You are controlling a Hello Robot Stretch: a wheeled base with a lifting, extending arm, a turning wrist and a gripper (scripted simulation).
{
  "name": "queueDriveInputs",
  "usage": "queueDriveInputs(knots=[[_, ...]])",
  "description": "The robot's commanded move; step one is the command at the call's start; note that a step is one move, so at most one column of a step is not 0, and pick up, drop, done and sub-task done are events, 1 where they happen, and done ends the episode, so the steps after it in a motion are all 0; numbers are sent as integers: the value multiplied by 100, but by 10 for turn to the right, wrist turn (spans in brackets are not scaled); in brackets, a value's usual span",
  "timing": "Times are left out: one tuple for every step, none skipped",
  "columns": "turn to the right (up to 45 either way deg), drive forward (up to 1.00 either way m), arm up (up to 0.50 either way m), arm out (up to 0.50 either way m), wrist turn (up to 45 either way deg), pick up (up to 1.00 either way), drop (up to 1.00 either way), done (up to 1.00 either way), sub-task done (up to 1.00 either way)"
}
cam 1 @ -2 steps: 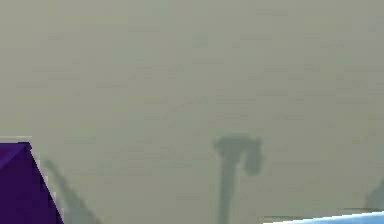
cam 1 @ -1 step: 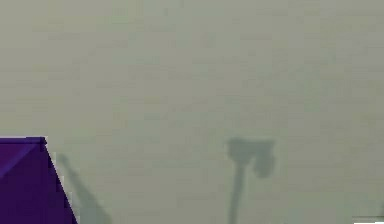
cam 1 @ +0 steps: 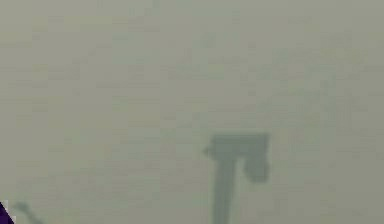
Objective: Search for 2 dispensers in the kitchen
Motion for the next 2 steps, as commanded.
queueDriveInputs(knots=[[450,0,0,0,0,0,0,0,0],[210,0,0,0,0,0,0,0,0]])
